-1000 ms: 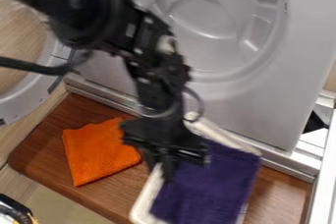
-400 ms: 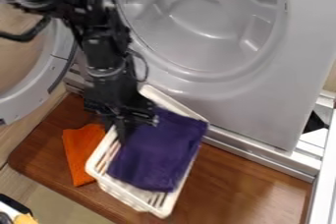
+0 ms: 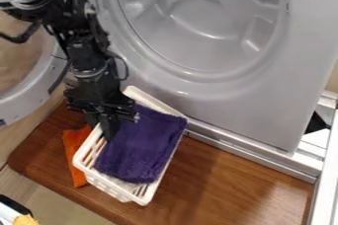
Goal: Take the plastic basket and put it on the orange cloth.
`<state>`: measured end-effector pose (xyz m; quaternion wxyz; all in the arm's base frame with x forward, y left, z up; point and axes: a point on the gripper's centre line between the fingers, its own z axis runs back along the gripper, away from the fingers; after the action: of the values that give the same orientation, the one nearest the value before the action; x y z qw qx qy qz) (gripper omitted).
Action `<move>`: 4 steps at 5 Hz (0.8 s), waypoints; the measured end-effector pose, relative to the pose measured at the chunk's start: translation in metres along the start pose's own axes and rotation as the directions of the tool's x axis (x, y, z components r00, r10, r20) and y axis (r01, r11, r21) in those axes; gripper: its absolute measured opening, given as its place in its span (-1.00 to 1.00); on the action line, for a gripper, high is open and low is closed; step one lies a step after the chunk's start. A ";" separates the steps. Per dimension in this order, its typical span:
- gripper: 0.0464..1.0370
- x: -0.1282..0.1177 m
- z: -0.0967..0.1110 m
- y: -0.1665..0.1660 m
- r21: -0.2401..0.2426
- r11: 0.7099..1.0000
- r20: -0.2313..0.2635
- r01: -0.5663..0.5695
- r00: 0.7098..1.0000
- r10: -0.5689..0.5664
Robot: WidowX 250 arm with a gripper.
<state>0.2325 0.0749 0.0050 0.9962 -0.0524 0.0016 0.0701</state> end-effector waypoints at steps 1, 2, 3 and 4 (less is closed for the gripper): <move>-0.89 0.005 -0.008 0.014 0.002 1.000 0.006 -0.004 1.000 0.004; -0.89 0.009 -0.018 0.018 -0.006 1.000 -0.006 0.002 1.000 -0.002; -0.81 0.009 -0.027 0.021 -0.012 1.000 -0.026 -0.001 1.000 0.001; -0.40 0.008 -0.030 0.024 -0.008 1.000 -0.067 -0.027 0.997 0.026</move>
<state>0.2371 0.0967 -0.0272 0.9943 -0.0590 0.0353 0.0814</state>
